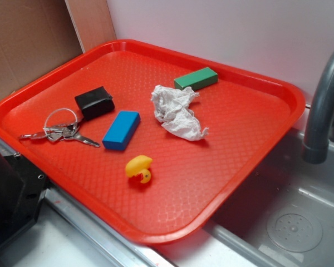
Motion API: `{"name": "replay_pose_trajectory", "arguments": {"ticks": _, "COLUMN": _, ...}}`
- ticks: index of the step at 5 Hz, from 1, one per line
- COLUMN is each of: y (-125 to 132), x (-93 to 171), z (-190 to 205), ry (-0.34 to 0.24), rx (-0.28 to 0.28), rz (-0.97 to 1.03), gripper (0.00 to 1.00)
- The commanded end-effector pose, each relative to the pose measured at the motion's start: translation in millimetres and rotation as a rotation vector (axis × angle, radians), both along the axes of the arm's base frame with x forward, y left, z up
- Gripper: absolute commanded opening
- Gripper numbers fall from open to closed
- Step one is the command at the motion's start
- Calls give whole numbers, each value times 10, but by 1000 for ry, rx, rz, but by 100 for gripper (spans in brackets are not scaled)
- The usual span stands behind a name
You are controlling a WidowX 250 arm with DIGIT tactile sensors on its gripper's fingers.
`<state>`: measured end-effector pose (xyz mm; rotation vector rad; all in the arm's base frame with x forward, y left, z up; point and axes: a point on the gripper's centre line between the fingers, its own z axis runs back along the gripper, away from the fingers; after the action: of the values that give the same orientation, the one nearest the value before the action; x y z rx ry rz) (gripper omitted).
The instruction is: Grab the yellow duck.
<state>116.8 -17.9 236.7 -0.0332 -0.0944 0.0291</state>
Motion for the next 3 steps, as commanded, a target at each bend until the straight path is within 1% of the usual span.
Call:
{"name": "replay_pose_trajectory", "arguments": {"ticks": 1, "y": 0, "x": 0, "z": 0, "ry": 0, "rx": 0, "rz": 0, "gripper": 100}}
{"name": "replay_pose_trajectory", "arguments": {"ticks": 2, "y": -281, "x": 237, "z": -423, "ry": 72, "rx": 61, "rz": 135, "gripper": 100}}
{"name": "replay_pose_trajectory", "arguments": {"ticks": 3, "y": -545, "x": 504, "z": -618, "ry": 1, "rx": 5, "rz": 239, "gripper": 100}}
